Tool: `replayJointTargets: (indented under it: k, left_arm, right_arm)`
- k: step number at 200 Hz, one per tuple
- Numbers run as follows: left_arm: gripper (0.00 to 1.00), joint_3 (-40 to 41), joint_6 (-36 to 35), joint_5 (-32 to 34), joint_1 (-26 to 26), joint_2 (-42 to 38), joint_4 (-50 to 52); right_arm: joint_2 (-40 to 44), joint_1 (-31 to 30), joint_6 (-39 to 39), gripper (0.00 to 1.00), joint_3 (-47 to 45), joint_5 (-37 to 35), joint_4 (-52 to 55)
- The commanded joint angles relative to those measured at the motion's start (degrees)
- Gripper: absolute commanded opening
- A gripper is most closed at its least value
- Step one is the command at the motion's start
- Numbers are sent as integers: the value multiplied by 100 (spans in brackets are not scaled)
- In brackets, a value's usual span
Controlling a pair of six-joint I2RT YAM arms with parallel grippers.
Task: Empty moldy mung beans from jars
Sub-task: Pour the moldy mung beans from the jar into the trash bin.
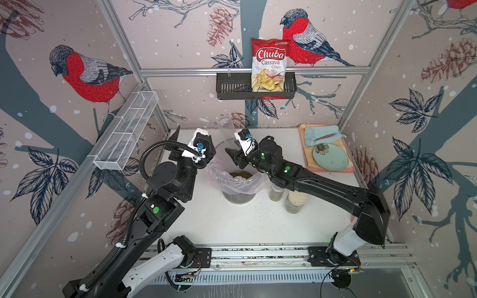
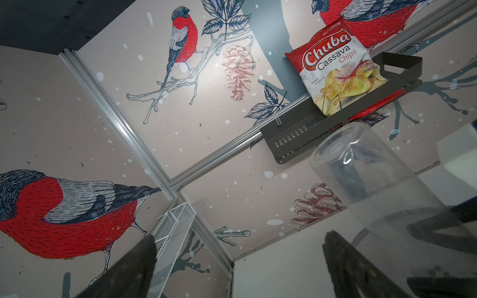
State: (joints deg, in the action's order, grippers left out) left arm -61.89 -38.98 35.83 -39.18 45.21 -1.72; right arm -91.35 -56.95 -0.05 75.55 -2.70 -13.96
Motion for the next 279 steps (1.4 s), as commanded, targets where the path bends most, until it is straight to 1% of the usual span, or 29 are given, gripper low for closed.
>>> replayJointTargets:
  k: [1, 16, 25, 36, 55, 74, 92, 99, 113, 119, 127, 135, 140, 147, 153, 157, 163, 177, 181, 187, 200, 204, 209, 225, 232, 243, 251, 262, 279]
  left_arm:
    - [98, 16, 92, 83, 16, -12, -435]
    - [98, 35, 97, 82, 17, -7, -446]
    - [98, 35, 110, 68, 18, -18, -444]
    - [98, 39, 152, 38, 24, -35, -425]
    - [98, 64, 189, -13, 24, -61, -459]
    - [98, 30, 246, -56, 23, -51, -370]
    - [98, 47, 260, -72, 24, -58, -378]
    - [98, 62, 264, -76, 23, -65, -376]
    - [98, 60, 269, -94, 24, -61, -347]
    - [98, 69, 260, -88, 24, -65, -360]
    - [98, 89, 246, -77, 24, -69, -387]
    - [98, 114, 218, -65, 24, -74, -433]
    - [98, 118, 207, -68, 24, -74, -449]
    - [98, 124, 207, -69, 24, -73, -435]
    - [98, 124, 215, -68, 24, -82, -427]
    - [98, 124, 208, -60, 24, -83, -422]
    - [98, 130, 199, -59, 24, -83, -424]
    - [98, 177, 182, -34, 24, -98, -482]
    - [98, 185, 180, -33, 29, -100, -487]
    - [98, 186, 187, -41, 32, -100, -486]
    - [98, 177, 206, -44, 31, -109, -429]
    - [98, 177, 207, -27, 33, -114, -433]
    - [98, 192, 198, -25, 33, -125, -447]
    - [98, 230, 171, -24, 33, -130, -525]
    - [98, 222, 188, -41, 33, -129, -515]
    - [98, 154, 275, -59, 41, -106, -413]
    - [98, 104, 339, -59, 41, -72, -335]
    - [98, 46, 394, -70, 42, -39, -239]
    - [98, 24, 463, -72, 42, -7, -232]
  right_arm:
    - [179, -3, 106, 27, -324, -241, -872]
    - [336, -121, 100, 27, -185, -302, -489]
    - [498, -150, 117, 26, -355, -320, -746]
    - [425, -75, 147, 26, -547, -371, -1094]
    - [171, -56, 106, 25, -55, -457, -250]
    - [344, -54, 150, 25, -557, -324, -1120]
    - [77, -62, 147, 24, 97, -446, -130]
    - [226, -115, 143, 24, -5, -384, -306]
    - [403, -75, 198, 24, -529, -332, -1180]
    - [235, -3, 213, 24, -371, -356, -966]
    - [-31, 62, 232, 24, 98, -351, -292]
    - [-74, 46, 311, 23, 440, -328, 207]
    - [58, 15, 301, 23, 339, -221, 77]
    - [303, -21, 283, 23, -33, -50, -439]
    - [449, -22, 332, 23, -385, -31, -1014]
    - [452, 0, 326, 24, -452, -47, -1096]
    - [297, 52, 301, 24, -301, -139, -899]
    - [-143, 109, 339, 23, 555, -232, 377]
    - [-125, 94, 382, 22, 614, -242, 452]
    - [67, 43, 365, 23, 416, -101, 206]
    - [561, -27, 369, 23, -450, 25, -1034]
    - [577, -14, 372, 25, -526, 20, -1147]
    - [446, 10, 343, 25, -423, -23, -969]
    - [-94, 20, 260, 22, 650, -357, 573]
    - [-16, -8, 295, 22, 657, -414, 611]
    - [293, -8, 498, 23, 264, -334, 19]
    - [415, 90, 758, 24, 215, -85, -68]
    - [292, 345, 1265, 24, 658, 441, 468]
    - [-180, 779, 1906, 26, 1684, 1835, 1617]
